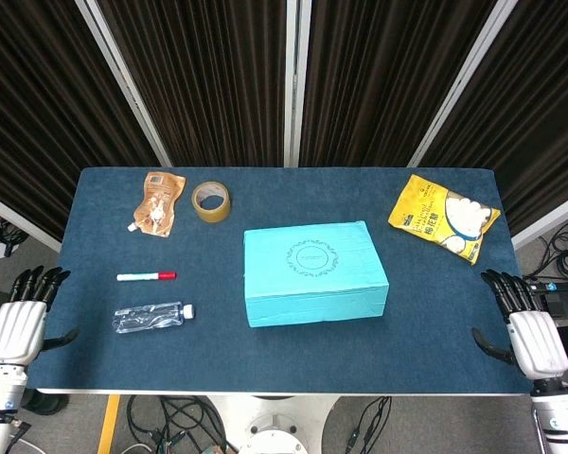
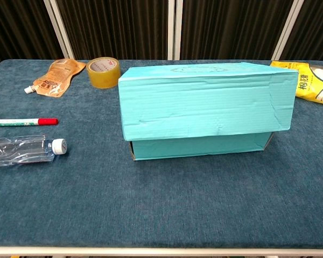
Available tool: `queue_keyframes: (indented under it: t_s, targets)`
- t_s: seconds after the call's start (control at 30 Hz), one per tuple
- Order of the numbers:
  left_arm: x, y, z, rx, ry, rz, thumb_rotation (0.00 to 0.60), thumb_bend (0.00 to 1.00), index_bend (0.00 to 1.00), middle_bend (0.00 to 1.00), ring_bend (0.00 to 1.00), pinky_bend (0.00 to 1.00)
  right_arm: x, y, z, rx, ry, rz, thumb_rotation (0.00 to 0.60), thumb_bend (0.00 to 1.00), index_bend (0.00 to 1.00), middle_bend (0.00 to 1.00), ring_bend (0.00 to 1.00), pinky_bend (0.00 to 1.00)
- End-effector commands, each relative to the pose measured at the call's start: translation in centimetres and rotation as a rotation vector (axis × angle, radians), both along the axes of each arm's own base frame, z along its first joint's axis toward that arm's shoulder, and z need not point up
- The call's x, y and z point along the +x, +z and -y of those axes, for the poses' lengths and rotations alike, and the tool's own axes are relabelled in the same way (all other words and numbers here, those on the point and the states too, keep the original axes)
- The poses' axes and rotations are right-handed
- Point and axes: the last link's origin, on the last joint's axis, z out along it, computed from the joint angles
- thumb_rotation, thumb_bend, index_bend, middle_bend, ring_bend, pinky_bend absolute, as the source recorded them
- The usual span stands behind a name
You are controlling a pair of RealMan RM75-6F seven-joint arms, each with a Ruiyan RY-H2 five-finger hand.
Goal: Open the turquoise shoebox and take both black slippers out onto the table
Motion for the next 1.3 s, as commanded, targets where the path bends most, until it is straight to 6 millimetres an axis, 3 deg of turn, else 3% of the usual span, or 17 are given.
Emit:
queue_keyframes:
  t_s: [0.03,0.23,0.37,0.57,0.9,1.03,1.13,1.3]
  targets:
    - [0.0,0.0,0.0,0.001,-0.001,0.0,0.6,0.07,0.12,0.09,0.0,0.04,0.2,0.5,2.1,0.017,0.029,-0.028,0.6,0.22,0.07,0.05,0.0,0.0]
    - [0.1,0.1,0.3,0.003,0.004,-0.003,0.6,0.07,0.12,0.09,0.0,0.04,0.7,0.1,8.5,0.088,0.074,-0.12,0.6,0.12,0.07,0.05,0.0,0.0]
    - [0.4,0.2,0.7,0.009,0.007,0.001,0.6,0.07,0.12,0.09,0.0,0.04,1.4,-1.9,13.0,0.115,0.127,-0.169,0.6,0.03,0.07,0.05,0.0,0.0]
    - [0.5,0.5,0.8,0.016,0.014,-0.006,0.6,0.07,0.12,0.09,0.0,0.04,2.2,-5.6,17.2,0.168,0.196,-0.205,0.6,0.0,0.05,0.04,0.0,0.0]
    - [0.6,0.5,0.6,0.011,0.018,-0.007,0.6,0.07,0.12,0.09,0.0,0.04,4.1,-10.5,20.7,0.209,0.307,-0.249,0.6,0.0,0.03,0.06,0.0,0.0]
    - [0.6,0.5,0.6,0.01,0.02,-0.005,0.6,0.07,0.12,0.09,0.0,0.04,5.0,-12.0,21.3,0.223,0.346,-0.243,0.6,0.02,0.08,0.08,0.0,0.0]
    - [0.6,0.5,0.6,0.007,0.023,-0.007,0.6,0.07,0.12,0.09,0.0,0.04,5.7,-12.8,21.3,0.221,0.391,-0.231,0.6,0.06,0.13,0.11,0.02,0.0]
    - [0.5,0.6,0.7,0.01,0.027,-0.006,0.6,0.07,0.12,0.09,0.0,0.04,6.1,-13.0,20.9,0.231,0.454,-0.211,0.6,0.24,0.23,0.18,0.08,0.03]
